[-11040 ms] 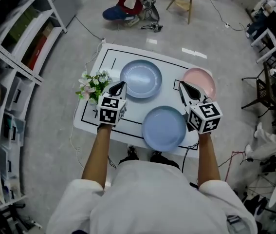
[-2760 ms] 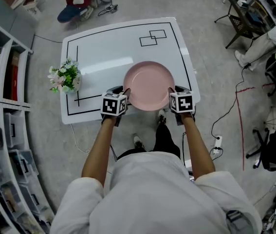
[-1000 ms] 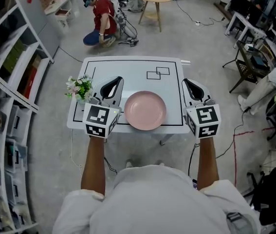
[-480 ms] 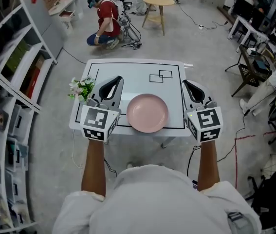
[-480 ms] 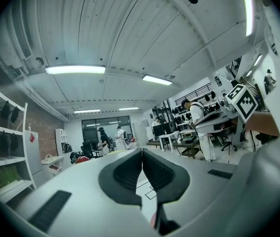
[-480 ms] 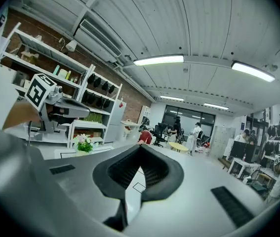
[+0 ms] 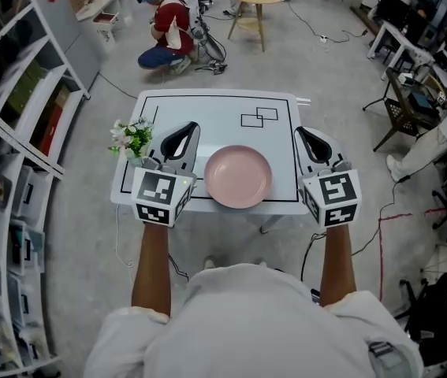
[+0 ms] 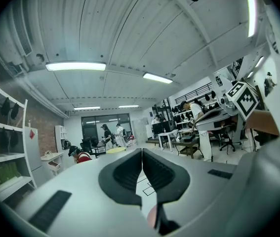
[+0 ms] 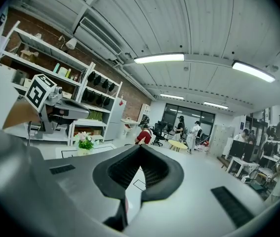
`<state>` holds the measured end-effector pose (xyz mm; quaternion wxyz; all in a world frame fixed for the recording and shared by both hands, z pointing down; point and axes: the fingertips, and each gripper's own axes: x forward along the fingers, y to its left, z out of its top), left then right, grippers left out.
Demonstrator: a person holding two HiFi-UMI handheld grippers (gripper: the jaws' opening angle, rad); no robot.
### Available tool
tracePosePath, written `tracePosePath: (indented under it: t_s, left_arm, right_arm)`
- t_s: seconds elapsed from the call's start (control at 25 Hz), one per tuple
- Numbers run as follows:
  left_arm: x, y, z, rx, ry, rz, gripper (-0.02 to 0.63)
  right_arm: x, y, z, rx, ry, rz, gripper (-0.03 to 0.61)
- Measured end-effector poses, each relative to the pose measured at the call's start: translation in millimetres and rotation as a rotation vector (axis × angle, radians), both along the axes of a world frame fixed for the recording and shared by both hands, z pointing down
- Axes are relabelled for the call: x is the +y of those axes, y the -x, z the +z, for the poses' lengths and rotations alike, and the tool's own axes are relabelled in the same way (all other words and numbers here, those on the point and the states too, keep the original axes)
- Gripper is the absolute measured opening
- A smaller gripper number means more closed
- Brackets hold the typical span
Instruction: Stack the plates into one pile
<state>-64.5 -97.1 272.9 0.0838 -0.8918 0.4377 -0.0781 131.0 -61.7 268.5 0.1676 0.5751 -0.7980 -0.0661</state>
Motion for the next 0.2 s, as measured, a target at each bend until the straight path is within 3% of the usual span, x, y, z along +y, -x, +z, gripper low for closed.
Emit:
tracePosePath:
  t_s: [0.2]
  left_arm:
    - [1.7, 0.3, 4.2, -0.004, 0.008, 0.003, 0.020]
  right_arm:
    - [1.6, 1.4, 2.6, -0.002, 0.007, 0.003, 0.012]
